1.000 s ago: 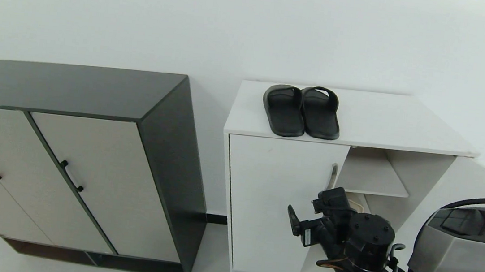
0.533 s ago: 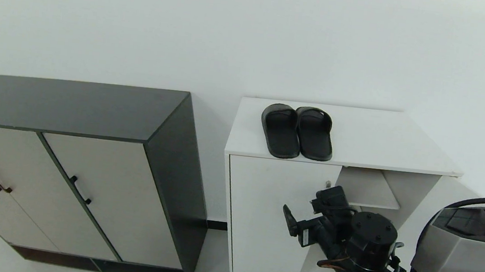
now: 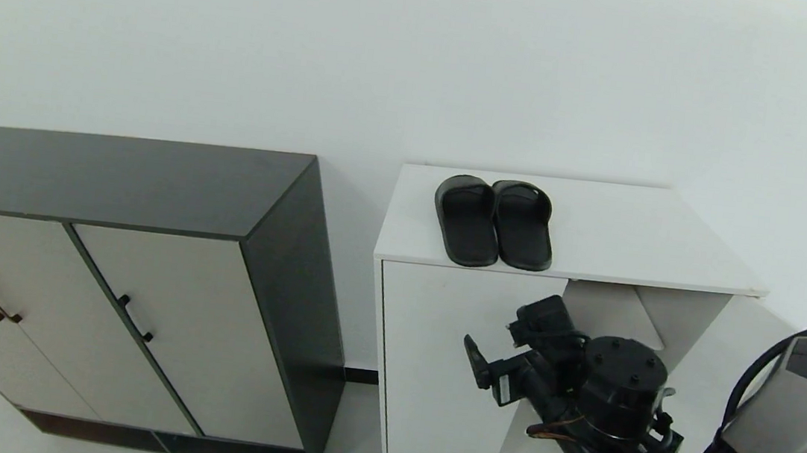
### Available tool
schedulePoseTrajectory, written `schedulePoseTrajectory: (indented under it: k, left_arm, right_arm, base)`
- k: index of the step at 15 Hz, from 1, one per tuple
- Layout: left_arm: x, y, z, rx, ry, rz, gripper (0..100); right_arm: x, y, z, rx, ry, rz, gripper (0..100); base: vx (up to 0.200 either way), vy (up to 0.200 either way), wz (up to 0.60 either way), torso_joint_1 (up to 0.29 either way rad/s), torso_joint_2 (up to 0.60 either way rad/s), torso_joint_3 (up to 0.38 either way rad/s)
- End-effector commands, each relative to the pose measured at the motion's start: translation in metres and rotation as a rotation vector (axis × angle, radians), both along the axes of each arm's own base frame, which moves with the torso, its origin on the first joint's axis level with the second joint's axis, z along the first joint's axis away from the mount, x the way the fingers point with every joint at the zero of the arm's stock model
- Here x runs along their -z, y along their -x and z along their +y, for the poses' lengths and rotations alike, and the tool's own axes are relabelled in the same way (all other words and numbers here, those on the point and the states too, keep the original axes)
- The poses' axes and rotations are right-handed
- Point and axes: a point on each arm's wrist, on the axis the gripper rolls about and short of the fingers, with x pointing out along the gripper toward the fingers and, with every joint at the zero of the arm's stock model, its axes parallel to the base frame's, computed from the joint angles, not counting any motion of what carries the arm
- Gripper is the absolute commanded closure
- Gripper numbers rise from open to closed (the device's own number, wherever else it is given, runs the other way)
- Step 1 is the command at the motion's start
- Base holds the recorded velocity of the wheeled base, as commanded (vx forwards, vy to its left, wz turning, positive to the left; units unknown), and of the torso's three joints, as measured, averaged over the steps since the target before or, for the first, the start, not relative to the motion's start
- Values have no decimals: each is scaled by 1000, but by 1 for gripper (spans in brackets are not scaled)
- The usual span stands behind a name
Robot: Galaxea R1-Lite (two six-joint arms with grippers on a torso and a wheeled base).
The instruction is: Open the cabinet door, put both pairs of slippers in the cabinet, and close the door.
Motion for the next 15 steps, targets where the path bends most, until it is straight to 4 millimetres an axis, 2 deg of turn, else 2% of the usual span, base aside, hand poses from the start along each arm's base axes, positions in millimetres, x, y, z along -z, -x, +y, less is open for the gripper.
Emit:
schedulePoseTrajectory:
  k: [1, 5, 7, 10, 14, 15]
  left_arm:
    - [0, 0, 0, 0, -6, -1, 100]
    - [0, 0, 0, -3, -3, -1, 100]
    - [0, 0, 0, 0, -1, -1, 100]
    - [0, 0, 0, 0, 1, -1, 100]
    - [0, 0, 0, 3, 1, 1, 100]
    - [0, 0, 0, 3, 1, 1, 100]
  right_arm:
    - [-42, -3, 7, 43, -93, -5, 0]
    - [-116, 5, 14, 114, -113, 180, 0]
    - [-142, 0, 21, 234, -171, 246, 0]
    - [-134, -10, 30, 289, -206, 207, 0]
    - [-123, -15, 35, 275, -190, 139, 0]
    - [-121, -15, 35, 276, -186, 141, 0]
  base:
    - [0, 0, 0, 0, 0, 0]
    - [0, 0, 0, 0, 0, 0]
    - [0, 0, 0, 0, 0, 0]
    - [0, 0, 0, 0, 0, 0]
    - [0, 0, 0, 0, 0, 0]
    - [200, 0, 0, 2, 7, -2]
